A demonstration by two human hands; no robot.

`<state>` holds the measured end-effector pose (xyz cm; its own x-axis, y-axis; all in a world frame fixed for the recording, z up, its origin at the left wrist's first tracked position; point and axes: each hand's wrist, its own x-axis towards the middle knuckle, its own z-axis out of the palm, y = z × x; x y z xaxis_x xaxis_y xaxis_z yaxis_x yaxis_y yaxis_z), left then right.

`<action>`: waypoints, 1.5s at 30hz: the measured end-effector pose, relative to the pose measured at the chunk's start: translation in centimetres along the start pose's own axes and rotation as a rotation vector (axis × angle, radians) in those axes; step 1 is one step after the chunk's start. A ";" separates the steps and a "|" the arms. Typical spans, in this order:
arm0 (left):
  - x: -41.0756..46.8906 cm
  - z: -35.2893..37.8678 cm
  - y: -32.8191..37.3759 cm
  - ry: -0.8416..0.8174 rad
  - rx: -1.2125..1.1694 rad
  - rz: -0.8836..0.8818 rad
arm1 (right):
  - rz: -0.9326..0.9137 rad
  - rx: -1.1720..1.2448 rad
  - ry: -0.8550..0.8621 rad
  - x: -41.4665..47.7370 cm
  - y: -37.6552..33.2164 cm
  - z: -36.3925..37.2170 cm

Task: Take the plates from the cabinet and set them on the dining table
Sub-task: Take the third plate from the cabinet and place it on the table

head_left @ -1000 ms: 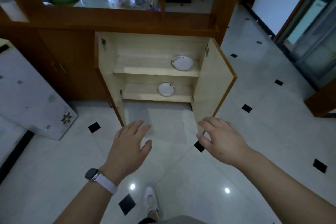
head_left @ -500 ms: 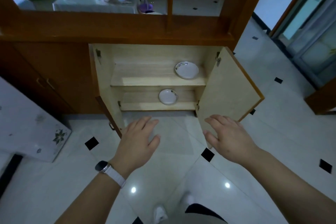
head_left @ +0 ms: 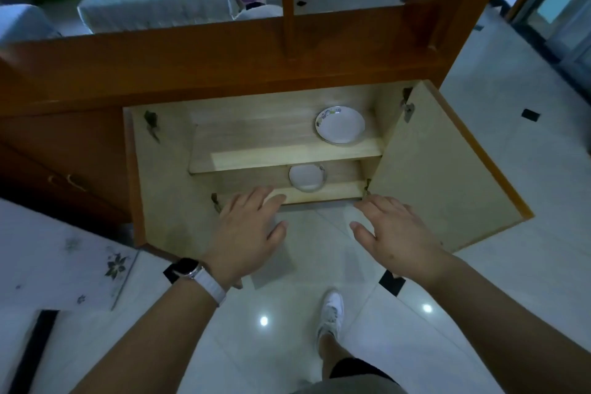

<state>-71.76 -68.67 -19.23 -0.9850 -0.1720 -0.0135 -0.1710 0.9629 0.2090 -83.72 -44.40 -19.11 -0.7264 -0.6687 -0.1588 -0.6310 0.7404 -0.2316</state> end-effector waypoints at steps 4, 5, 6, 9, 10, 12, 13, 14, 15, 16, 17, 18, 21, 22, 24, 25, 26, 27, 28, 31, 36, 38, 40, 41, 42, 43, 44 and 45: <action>5.7 1.4 -0.7 -0.037 0.019 0.016 | 0.000 0.019 -0.017 5.2 2.0 -0.9; 7.0 1.8 -0.9 -0.034 0.023 0.016 | -0.005 0.013 -0.025 6.4 2.7 -1.0; 8.3 2.2 -0.9 -0.031 0.024 0.016 | -0.011 0.005 -0.031 7.5 3.3 -1.0; 12.1 3.3 -0.9 -0.057 0.021 0.033 | -0.021 -0.004 -0.036 10.4 5.0 -1.2; 13.3 3.5 -0.9 -0.064 0.022 0.041 | -0.019 -0.002 -0.037 11.3 5.4 -1.3; 15.6 3.8 -0.9 -0.066 0.035 0.063 | 0.005 0.015 -0.022 12.7 6.0 -1.5; 16.7 4.0 -1.0 -0.062 0.037 0.077 | 0.018 0.021 -0.008 13.3 6.3 -1.5; 17.8 4.3 -1.2 -0.057 0.036 0.089 | 0.029 0.021 0.005 14.0 6.7 -1.4; 18.9 4.7 -1.3 -0.052 0.037 0.096 | 0.041 0.019 0.013 14.7 7.2 -1.1; 19.9 5.3 -1.5 -0.050 0.035 0.099 | 0.056 0.021 0.019 15.5 7.7 -0.7; 20.9 6.0 -1.7 -0.051 0.032 0.102 | 0.078 0.029 0.018 16.3 8.2 -0.1; 21.9 6.9 -2.0 -0.057 0.030 0.110 | 0.100 0.041 0.011 17.2 8.7 0.6; 25.0 9.7 -2.8 -0.081 0.034 0.155 | 0.142 0.063 -0.026 19.9 10.2 3.2; 26.0 10.6 -3.1 -0.080 0.025 0.162 | 0.148 0.056 -0.037 20.8 10.8 4.0; 28.0 12.5 -3.7 -0.070 0.001 0.152 | 0.170 0.051 -0.047 22.4 11.9 5.4; 29.0 13.4 -4.0 -0.065 -0.003 0.147 | 0.195 0.056 -0.040 23.2 12.4 6.0; 30.0 14.3 -4.4 -0.065 -0.007 0.141 | 0.222 0.061 -0.024 24.0 12.8 6.7; 31.0 15.4 -4.8 -0.079 -0.013 0.133 | 0.246 0.074 -0.006 24.8 13.3 7.5; 32.0 16.4 -5.3 -0.107 -0.016 0.123 | 0.269 0.099 0.004 25.7 13.7 8.3; 34.2 20.2 -7.3 -0.189 -0.026 0.055 | 0.356 0.210 -0.004 28.6 15.1 11.1; 38.2 25.9 -9.7 -0.311 -0.126 -0.032 | 0.444 0.332 -0.022 33.9 17.4 16.5; 40.1 27.8 -10.2 -0.298 -0.210 -0.081 | 0.487 0.407 0.014 35.8 18.0 18.5; 42.1 29.9 -10.6 -0.265 -0.252 -0.124 | 0.533 0.450 0.067 37.8 18.8 20.2; 43.2 30.9 -10.9 -0.243 -0.279 -0.149 | 0.560 0.465 0.080 38.8 19.3 21.0; 44.2 31.8 -10.8 -0.215 -0.336 -0.225 | 0.584 0.489 0.092 39.7 19.7 21.7; 45.2 32.3 -10.6 -0.181 -0.339 -0.262 | 0.610 0.529 0.108 40.6 20.2 22.4; 46.3 33.2 -10.5 -0.153 -0.368 -0.342 | 0.637 0.581 0.134 41.4 20.6 22.9; 47.1 33.6 -10.2 -0.105 -0.318 -0.322 | 0.674 0.643 0.163 42.2 21.0 23.3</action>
<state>-117.14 -79.57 -54.90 -0.8829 -0.4138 -0.2218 -0.4687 0.7497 0.4671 -121.29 -58.68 -53.09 -0.9429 -0.0599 -0.3276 0.1716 0.7556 -0.6322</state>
